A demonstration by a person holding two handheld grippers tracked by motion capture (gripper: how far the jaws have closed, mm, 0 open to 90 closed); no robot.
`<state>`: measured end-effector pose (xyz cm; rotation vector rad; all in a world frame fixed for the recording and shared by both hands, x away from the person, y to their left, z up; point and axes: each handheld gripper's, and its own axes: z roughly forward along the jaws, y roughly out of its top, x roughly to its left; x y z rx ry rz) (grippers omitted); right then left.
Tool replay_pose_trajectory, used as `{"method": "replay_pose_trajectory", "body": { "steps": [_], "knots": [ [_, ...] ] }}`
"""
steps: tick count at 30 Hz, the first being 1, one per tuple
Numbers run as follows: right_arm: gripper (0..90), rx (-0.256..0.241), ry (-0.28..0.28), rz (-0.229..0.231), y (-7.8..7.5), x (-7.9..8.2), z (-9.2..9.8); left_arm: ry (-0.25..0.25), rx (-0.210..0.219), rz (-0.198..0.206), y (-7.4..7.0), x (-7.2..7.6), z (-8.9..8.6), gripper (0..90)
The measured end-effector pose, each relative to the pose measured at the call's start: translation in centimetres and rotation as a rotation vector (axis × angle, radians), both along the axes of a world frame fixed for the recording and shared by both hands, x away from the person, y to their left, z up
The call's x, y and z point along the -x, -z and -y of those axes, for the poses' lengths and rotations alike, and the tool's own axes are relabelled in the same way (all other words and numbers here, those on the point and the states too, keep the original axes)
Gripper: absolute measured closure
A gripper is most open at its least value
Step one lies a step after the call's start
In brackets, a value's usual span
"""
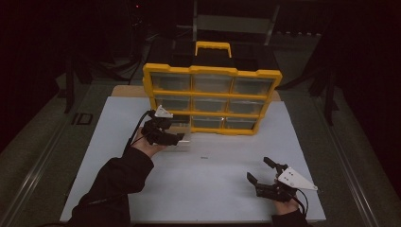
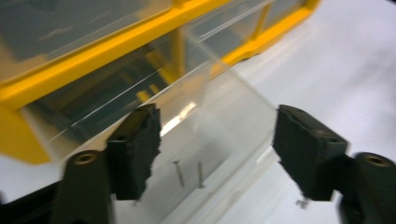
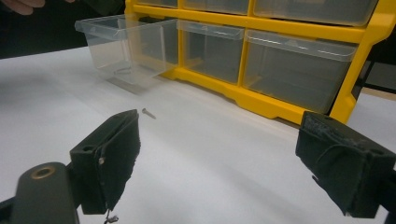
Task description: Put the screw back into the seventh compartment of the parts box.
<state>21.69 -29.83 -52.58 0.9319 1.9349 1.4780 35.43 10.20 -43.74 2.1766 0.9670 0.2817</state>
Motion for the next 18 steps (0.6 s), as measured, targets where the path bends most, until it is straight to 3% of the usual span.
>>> {"method": "replay_pose_trajectory", "body": {
  "steps": [8, 18],
  "knots": [
    [13.6, 0.0, 0.0, 0.0, 0.0, 0.0, 0.0, 0.044, 0.037, 0.007, -0.3, 0.7, 0.6, 12.6],
    [13.6, -0.004, 0.0, -0.001, 0.0, 0.0, 0.0, 0.123, 0.103, 0.043, -0.5, 1.7, 2.3, 11.0]
  ]
}}
